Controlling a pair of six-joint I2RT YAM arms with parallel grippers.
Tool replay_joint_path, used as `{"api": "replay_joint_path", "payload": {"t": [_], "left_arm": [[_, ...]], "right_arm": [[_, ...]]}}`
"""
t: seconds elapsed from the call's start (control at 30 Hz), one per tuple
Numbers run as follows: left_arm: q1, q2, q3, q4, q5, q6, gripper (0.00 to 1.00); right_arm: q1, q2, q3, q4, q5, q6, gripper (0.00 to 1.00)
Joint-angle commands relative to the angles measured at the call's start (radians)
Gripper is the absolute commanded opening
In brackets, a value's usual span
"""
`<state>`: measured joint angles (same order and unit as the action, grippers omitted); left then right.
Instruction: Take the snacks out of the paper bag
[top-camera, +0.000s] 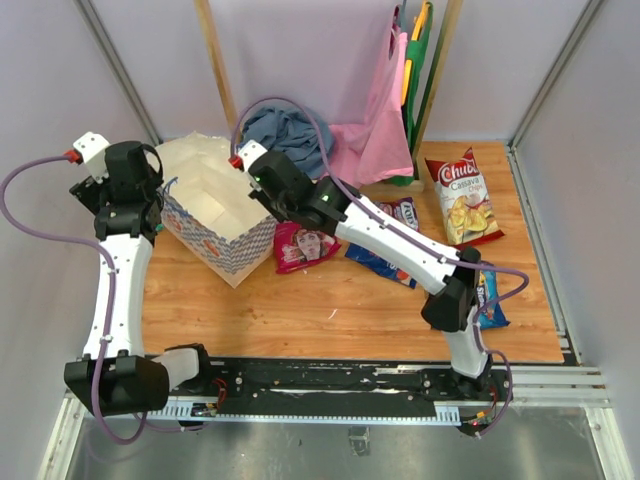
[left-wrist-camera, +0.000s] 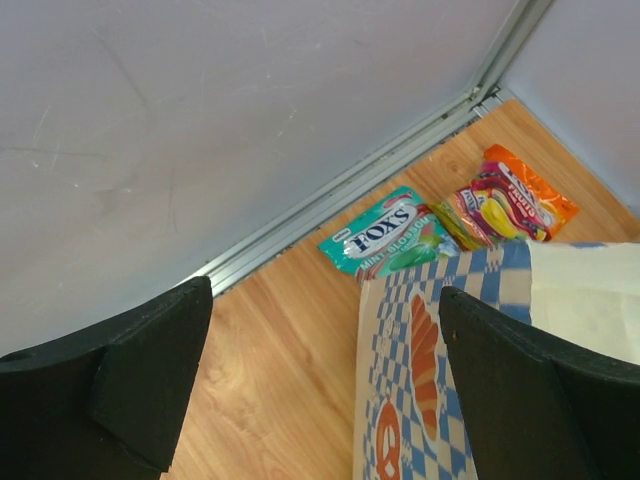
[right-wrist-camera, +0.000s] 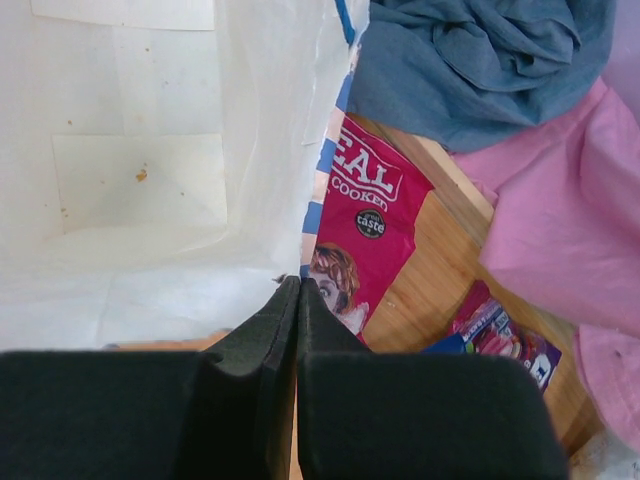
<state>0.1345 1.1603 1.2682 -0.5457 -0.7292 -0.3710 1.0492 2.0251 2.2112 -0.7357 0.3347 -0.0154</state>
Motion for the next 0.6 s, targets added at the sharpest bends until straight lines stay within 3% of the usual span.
{"api": "replay_joint_path", "payload": {"t": [0.0,0.23,0.57], "left_arm": [[0.004,-0.035,-0.019,0.053,0.068,0.012,1.00],[0.004,-0.071,-0.053,0.129,0.212,0.076,1.00],[0.005,-0.011,-0.011,0.109,0.333,0.128,1.00]], "right_arm": [[0.022,-0.087,-0.050,0.004,0.075,0.118,0.01],[0.100,-0.125,-0.066,-0.033,0.204,0.265,0.01],[0.252,-0.149,-0.104,0.014,0.309,0.394,0.01]]}}
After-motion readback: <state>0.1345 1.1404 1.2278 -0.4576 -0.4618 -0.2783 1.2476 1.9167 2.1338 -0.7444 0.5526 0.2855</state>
